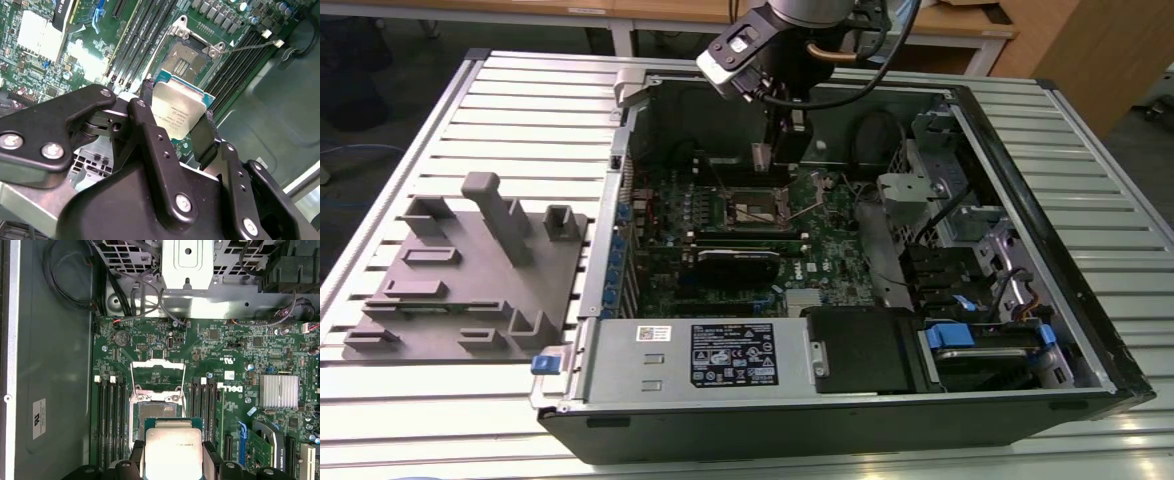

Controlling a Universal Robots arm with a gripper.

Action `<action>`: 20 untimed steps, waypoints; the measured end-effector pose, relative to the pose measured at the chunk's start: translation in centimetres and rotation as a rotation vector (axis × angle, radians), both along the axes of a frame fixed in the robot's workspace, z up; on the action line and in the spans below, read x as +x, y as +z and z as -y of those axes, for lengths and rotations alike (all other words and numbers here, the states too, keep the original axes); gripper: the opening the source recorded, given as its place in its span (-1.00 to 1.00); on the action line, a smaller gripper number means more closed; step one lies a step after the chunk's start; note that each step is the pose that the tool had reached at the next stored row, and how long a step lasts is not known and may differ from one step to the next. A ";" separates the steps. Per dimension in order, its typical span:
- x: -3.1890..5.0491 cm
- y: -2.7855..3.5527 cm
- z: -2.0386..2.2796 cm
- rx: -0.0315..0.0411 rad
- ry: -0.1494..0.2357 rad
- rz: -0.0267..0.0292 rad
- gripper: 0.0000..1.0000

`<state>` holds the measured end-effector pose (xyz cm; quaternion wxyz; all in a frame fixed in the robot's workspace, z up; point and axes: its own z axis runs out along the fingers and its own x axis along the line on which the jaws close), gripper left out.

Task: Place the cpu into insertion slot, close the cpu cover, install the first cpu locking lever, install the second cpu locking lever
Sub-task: 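Place the cpu into insertion slot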

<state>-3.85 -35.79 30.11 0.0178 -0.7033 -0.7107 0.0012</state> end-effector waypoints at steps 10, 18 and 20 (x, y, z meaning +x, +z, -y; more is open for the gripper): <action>0.01 -0.06 0.00 0.0018 0.000 0.0053 0.08; 0.01 -0.31 0.01 0.0021 0.000 0.0101 0.08; 0.00 -0.36 0.01 0.0025 0.000 0.0124 0.08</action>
